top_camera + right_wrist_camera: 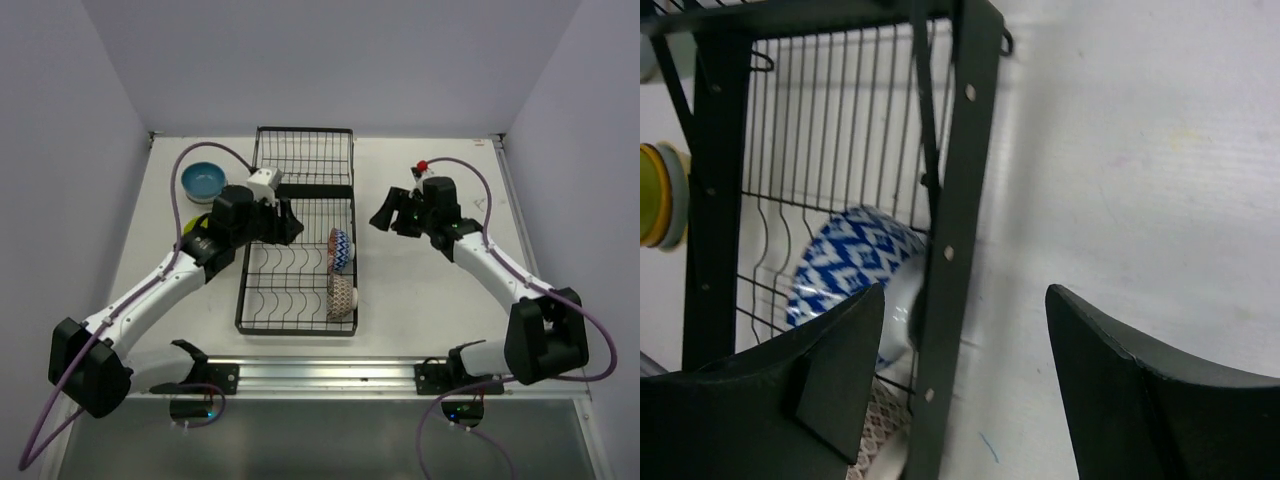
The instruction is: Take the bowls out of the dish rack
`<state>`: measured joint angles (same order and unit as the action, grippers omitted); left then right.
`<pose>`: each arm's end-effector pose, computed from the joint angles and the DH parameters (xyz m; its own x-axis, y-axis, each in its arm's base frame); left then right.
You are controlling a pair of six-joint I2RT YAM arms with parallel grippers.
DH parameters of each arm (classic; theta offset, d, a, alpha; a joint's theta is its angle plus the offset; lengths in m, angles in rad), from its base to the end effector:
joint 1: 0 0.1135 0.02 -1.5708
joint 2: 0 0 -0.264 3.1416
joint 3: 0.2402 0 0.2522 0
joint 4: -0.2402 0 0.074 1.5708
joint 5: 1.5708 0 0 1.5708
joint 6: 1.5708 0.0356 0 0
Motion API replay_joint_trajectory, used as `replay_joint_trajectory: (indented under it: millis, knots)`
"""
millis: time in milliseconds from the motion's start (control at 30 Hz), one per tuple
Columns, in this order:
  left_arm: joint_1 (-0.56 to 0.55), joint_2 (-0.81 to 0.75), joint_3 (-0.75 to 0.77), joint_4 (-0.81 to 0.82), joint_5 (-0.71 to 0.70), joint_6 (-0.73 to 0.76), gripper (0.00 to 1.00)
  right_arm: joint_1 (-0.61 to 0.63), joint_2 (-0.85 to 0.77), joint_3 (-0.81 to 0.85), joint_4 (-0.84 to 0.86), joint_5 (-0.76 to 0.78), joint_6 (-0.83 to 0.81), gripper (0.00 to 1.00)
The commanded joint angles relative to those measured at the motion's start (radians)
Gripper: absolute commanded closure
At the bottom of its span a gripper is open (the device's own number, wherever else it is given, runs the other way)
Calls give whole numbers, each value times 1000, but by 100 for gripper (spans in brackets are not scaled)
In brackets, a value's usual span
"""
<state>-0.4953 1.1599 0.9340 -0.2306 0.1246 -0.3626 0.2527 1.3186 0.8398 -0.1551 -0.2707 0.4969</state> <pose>0.2309 -0.1298 0.3109 -0.5647 -0.0950 -0.8198 0.3952 0.8410 -0.3696 0.2750 0.0808 0.2454 -0.7184 0.2889 -0.6328 -0.1218 0.8434 0.5233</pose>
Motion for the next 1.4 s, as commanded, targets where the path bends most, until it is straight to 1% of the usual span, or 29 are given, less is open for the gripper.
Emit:
replay_joint_trajectory:
  millis: [0,33,100,200,467,633,733,833,1067,1267,1367]
  knots:
    - [-118,32,-21,134,34,-61,41,65,97,160,5,94,-6,31]
    - [-132,40,-20,135,35,-65,41,92,153,189,-12,125,-11,32]
    - [-153,50,-29,148,23,-85,41,112,203,255,-49,146,-15,33]
    - [-169,53,-47,163,18,-94,41,137,277,294,-54,183,-24,34]
    - [-195,83,-67,171,-8,-95,41,171,378,314,-50,225,-46,44]
    - [-207,112,-73,192,-14,-104,41,187,432,314,-46,245,-55,48]
    - [-213,138,-70,214,-11,-110,41,191,441,306,-38,254,-52,51]
    - [-218,162,-63,214,-6,-111,41,191,435,306,-31,266,-49,56]
    - [-221,176,-41,214,-23,-111,41,194,343,272,31,246,-35,56]
    - [-221,202,-46,286,17,-127,41,204,369,285,17,214,-40,55]
    - [-221,218,-41,301,27,-134,41,221,367,263,48,214,-40,55]
